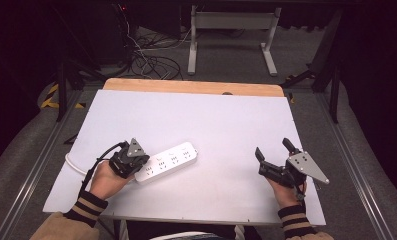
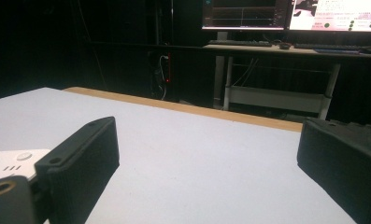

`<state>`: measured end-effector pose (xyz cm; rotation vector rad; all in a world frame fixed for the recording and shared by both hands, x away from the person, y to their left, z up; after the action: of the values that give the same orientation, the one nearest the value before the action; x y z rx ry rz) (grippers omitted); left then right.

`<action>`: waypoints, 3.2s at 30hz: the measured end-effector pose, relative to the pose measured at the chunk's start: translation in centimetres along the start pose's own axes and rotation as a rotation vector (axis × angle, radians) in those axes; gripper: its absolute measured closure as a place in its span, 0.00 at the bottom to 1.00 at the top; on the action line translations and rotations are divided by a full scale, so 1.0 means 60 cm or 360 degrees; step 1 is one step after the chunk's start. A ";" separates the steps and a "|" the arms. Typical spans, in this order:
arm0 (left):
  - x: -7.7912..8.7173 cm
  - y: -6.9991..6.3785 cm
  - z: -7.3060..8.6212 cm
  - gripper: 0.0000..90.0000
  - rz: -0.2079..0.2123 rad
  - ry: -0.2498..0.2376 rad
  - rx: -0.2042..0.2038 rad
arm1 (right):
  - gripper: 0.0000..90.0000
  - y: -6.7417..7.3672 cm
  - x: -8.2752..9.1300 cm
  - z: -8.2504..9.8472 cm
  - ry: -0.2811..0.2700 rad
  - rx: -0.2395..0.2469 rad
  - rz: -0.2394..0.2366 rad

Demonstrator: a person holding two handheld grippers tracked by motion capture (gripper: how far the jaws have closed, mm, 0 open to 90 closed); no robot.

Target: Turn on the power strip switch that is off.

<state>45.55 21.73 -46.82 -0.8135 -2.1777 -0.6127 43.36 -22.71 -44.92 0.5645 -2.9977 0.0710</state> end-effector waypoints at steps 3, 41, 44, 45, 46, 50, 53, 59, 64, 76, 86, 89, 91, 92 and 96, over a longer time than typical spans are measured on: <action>0.018 0.003 0.004 1.00 -0.0050 -0.0292 -0.0010 | 0.07 0.000 0.001 0.000 -0.0004 -0.0003 -0.0001; 0.137 0.060 0.066 0.00 -0.1132 -0.1302 0.0516 | 0.07 -0.003 0.005 -0.003 -0.0044 -0.0014 0.0034; 0.137 0.059 0.066 0.00 -0.1123 -0.1297 0.0526 | 0.07 -0.003 0.005 -0.003 -0.0046 -0.0012 0.0037; 0.137 0.060 0.066 0.00 -0.1115 -0.1299 0.0531 | 0.07 -0.003 0.005 -0.004 -0.0046 -0.0012 0.0036; 0.137 0.060 0.066 0.00 -0.1116 -0.1299 0.0536 | 0.07 -0.003 0.005 -0.003 -0.0045 -0.0012 0.0036; 0.136 0.061 0.067 0.00 -0.1106 -0.1293 0.0544 | 0.07 -0.003 0.005 -0.003 -0.0045 -0.0013 0.0037; 0.135 0.061 0.066 0.00 -0.1106 -0.1288 0.0550 | 0.07 -0.003 0.006 -0.004 -0.0046 -0.0011 0.0036; 0.134 0.062 0.067 0.00 -0.1098 -0.1285 0.0557 | 0.07 -0.003 0.006 -0.004 -0.0050 -0.0012 0.0038; 0.134 0.062 0.067 0.00 -0.1094 -0.1280 0.0553 | 0.07 -0.003 0.006 -0.004 -0.0050 -0.0010 0.0041; 0.131 0.062 0.066 0.00 -0.1070 -0.1260 0.0548 | 0.07 -0.003 0.006 -0.004 -0.0052 -0.0009 0.0039; 0.128 0.063 0.065 0.00 -0.1062 -0.1244 0.0553 | 0.07 -0.002 0.007 -0.004 -0.0052 -0.0009 0.0041; 0.127 0.062 0.065 0.00 -0.1057 -0.1236 0.0549 | 0.07 -0.002 0.007 -0.004 -0.0053 -0.0011 0.0040; 0.127 0.062 0.065 0.00 -0.1055 -0.1235 0.0547 | 0.07 -0.003 0.007 -0.004 -0.0052 -0.0011 0.0040; 0.127 0.063 0.065 0.00 -0.1055 -0.1237 0.0548 | 0.07 -0.003 0.007 -0.004 -0.0052 -0.0012 0.0040; 0.125 0.062 0.064 0.00 -0.1045 -0.1229 0.0549 | 0.07 -0.002 0.007 -0.004 -0.0051 -0.0010 0.0038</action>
<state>42.35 29.44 -42.90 -0.1131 -3.1801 -0.1986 43.06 -22.95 -44.64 0.5346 -3.0351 0.0551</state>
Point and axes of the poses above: each handheld gripper's, and its own axes: x roughly backward along the jaws, z roughly out of its underside, y roughly to its left, the point moved 2 cm from there along -x, roughly forward along the jaws, and after that the axes turned 2 degrees about y, right-handed, at the moved point
